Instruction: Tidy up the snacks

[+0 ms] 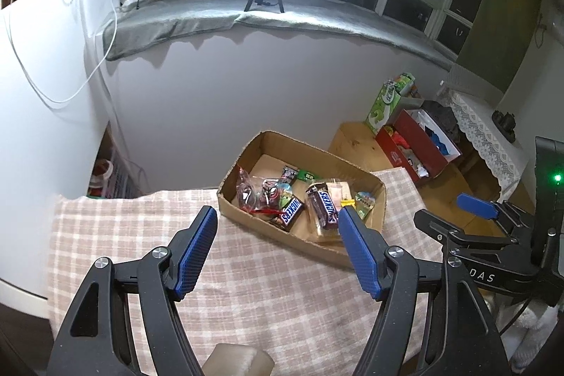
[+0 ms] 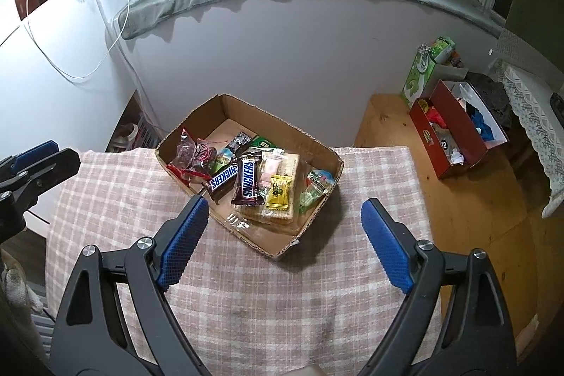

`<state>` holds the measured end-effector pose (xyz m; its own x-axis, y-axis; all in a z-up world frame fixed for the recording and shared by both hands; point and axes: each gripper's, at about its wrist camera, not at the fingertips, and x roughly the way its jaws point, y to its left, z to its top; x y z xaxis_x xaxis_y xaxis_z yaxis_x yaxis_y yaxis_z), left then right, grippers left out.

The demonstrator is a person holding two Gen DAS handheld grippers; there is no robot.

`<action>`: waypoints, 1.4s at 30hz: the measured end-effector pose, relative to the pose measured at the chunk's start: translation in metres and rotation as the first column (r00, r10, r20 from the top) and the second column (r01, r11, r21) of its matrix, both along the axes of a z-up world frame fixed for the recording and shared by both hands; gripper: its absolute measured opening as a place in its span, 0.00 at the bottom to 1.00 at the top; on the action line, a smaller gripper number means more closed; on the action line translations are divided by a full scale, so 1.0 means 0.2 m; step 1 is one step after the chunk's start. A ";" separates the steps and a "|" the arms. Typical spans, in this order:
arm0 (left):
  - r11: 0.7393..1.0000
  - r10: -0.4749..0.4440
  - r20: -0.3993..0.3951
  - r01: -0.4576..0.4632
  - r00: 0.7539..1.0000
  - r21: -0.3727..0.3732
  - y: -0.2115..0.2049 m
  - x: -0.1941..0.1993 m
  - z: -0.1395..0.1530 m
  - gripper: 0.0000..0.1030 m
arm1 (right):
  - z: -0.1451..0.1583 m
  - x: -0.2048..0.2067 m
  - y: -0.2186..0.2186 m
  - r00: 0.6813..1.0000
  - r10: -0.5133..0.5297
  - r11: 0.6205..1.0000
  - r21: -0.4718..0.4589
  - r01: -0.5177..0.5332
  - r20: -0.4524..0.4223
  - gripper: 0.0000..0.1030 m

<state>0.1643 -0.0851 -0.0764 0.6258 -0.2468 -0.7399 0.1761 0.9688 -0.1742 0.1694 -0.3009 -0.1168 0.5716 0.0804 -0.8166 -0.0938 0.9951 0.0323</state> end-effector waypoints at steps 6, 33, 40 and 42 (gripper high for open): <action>1.000 -0.003 0.004 0.003 1.000 0.011 -0.01 0.00 0.00 0.69 | 0.00 0.00 0.00 1.000 -0.004 1.000 0.001 0.004 -0.001 0.88; 1.000 -0.017 0.010 0.017 1.000 0.025 -0.04 0.00 0.01 0.69 | 0.00 0.01 -0.01 1.000 -0.001 1.000 0.000 0.001 -0.003 0.88; 0.999 -0.010 0.034 0.008 0.999 0.036 -0.03 -0.01 0.02 0.69 | 0.00 -0.01 -0.02 1.000 -0.001 1.000 -0.006 0.001 -0.006 0.88; 0.999 -0.003 0.037 0.001 0.999 0.037 -0.03 -0.01 0.02 0.69 | 0.00 0.00 -0.02 1.000 -0.002 1.000 -0.005 0.002 -0.005 0.88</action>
<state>0.1619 -0.0913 -0.0728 0.6525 -0.2207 -0.7250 0.1837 0.9742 -0.1312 0.1684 -0.3049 -0.1165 0.5674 0.0754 -0.8200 -0.0917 0.9954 0.0281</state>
